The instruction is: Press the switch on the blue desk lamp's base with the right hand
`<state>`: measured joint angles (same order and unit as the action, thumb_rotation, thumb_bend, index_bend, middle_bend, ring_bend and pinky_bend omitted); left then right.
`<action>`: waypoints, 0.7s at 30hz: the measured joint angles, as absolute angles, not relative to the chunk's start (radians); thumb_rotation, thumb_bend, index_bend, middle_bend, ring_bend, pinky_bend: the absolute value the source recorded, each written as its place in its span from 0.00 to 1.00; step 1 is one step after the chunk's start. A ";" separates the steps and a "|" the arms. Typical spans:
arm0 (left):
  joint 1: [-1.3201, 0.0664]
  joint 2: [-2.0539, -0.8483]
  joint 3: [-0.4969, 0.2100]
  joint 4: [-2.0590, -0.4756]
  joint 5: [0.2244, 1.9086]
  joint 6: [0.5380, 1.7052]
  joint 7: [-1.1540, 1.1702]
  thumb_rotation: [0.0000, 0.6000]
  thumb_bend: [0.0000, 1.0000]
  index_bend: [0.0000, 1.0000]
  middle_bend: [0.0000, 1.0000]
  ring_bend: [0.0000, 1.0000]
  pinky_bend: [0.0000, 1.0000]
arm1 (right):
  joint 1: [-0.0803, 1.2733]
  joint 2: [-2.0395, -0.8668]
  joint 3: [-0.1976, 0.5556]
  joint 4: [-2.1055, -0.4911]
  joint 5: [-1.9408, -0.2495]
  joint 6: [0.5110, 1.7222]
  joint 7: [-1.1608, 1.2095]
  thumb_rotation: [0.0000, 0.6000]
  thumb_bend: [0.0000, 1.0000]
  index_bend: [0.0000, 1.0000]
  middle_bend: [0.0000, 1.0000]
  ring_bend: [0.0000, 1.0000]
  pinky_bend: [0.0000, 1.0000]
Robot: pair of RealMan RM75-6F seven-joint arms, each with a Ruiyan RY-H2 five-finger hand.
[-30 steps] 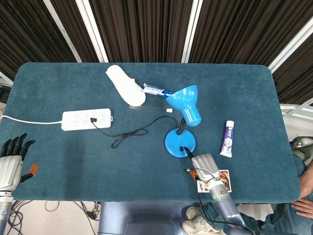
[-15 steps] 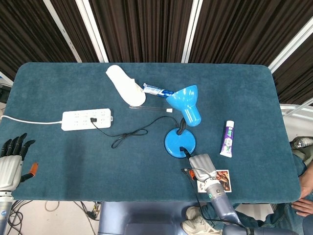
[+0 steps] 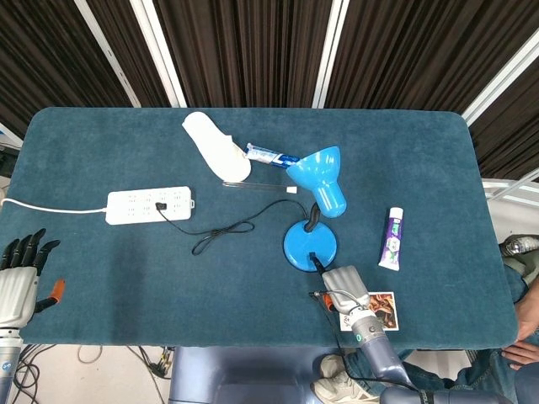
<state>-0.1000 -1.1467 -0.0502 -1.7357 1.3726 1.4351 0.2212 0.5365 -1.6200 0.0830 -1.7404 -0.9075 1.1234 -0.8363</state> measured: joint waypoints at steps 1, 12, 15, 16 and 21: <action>-0.100 -1.146 -0.050 -1.736 1.373 1.435 0.221 1.00 0.38 0.16 0.00 0.00 0.00 | 0.539 -1.621 0.082 -1.740 -0.901 1.124 -0.839 1.00 0.46 0.01 0.54 0.69 0.95; -0.100 -1.145 -0.051 -1.737 1.372 1.436 0.221 1.00 0.38 0.16 0.00 0.00 0.00 | 0.552 -1.606 0.057 -1.760 -0.863 1.129 -0.860 1.00 0.46 0.01 0.54 0.69 0.98; -0.100 -1.145 -0.051 -1.737 1.373 1.436 0.220 1.00 0.38 0.16 0.00 0.00 0.00 | 0.555 -1.601 0.049 -1.765 -0.857 1.131 -0.865 1.00 0.46 0.02 0.54 0.69 0.99; -0.100 -1.145 -0.051 -1.737 1.373 1.436 0.220 1.00 0.38 0.16 0.00 0.00 0.00 | 0.556 -1.600 0.045 -1.767 -0.855 1.132 -0.867 1.00 0.46 0.02 0.54 0.69 0.99; -0.100 -1.145 -0.051 -1.736 1.373 1.437 0.219 1.00 0.38 0.16 0.00 0.00 0.00 | 0.561 -1.597 0.038 -1.772 -0.846 1.136 -0.872 1.00 0.46 0.02 0.54 0.69 1.00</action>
